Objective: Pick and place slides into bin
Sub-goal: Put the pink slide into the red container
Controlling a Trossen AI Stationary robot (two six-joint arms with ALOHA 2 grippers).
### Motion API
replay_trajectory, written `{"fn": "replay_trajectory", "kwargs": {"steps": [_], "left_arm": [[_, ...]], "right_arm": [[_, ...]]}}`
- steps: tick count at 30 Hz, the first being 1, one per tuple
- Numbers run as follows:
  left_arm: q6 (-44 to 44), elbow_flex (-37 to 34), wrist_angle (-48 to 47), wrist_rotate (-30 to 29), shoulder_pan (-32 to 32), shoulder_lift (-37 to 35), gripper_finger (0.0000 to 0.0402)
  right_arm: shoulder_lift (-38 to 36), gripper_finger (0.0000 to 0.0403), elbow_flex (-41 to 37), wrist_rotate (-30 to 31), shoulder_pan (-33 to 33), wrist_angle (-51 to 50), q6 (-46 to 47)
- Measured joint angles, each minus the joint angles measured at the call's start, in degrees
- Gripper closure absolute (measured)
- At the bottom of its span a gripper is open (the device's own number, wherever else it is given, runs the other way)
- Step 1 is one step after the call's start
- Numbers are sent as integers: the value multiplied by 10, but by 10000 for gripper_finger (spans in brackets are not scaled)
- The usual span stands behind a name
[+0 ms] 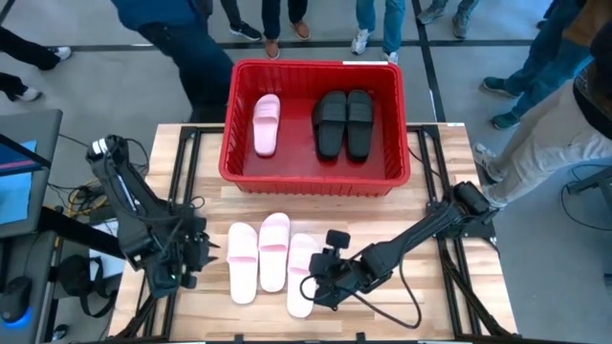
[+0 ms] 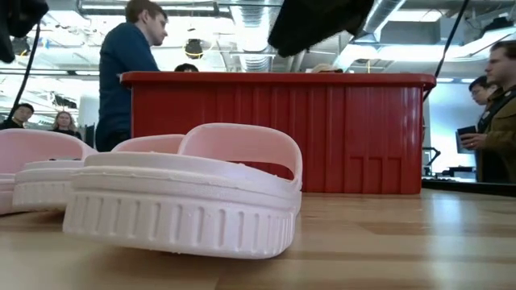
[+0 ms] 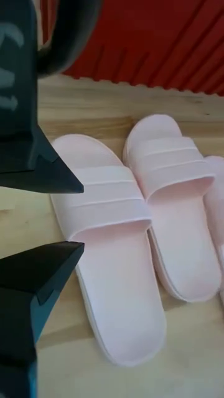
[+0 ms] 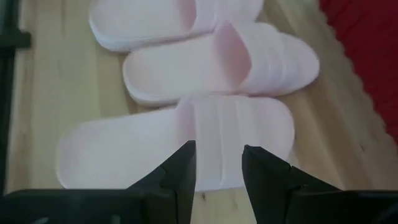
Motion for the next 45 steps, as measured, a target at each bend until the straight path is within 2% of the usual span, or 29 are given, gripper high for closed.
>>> {"fn": "replay_trajectory", "kwargs": {"steps": [6, 13, 17, 21, 30, 40, 45], "left_arm": [[-10, -4, 16, -19, 0, 43, 276], [-31, -34, 55, -13, 12, 47, 276], [-2, -34, 62, -4, 37, 57, 276], [42, -34, 110, 9, 59, 89, 276], [81, -30, 154, 16, 95, 139, 276], [113, -4, 158, 10, 103, 199, 277], [95, -1, 143, -8, 111, 217, 277]], "right_arm": [[-48, 285, -40, 19, -3, -16, 36], [-141, 285, -120, 58, 1, -1, 68], [-185, 285, -150, 69, -1, -11, 68], [-230, 285, -170, 81, -7, -31, 68], [-335, 285, -220, 104, -6, -35, 63], [-367, 285, -228, 115, -6, -46, 52], [-367, 285, -228, 114, -6, -49, 52]]}}
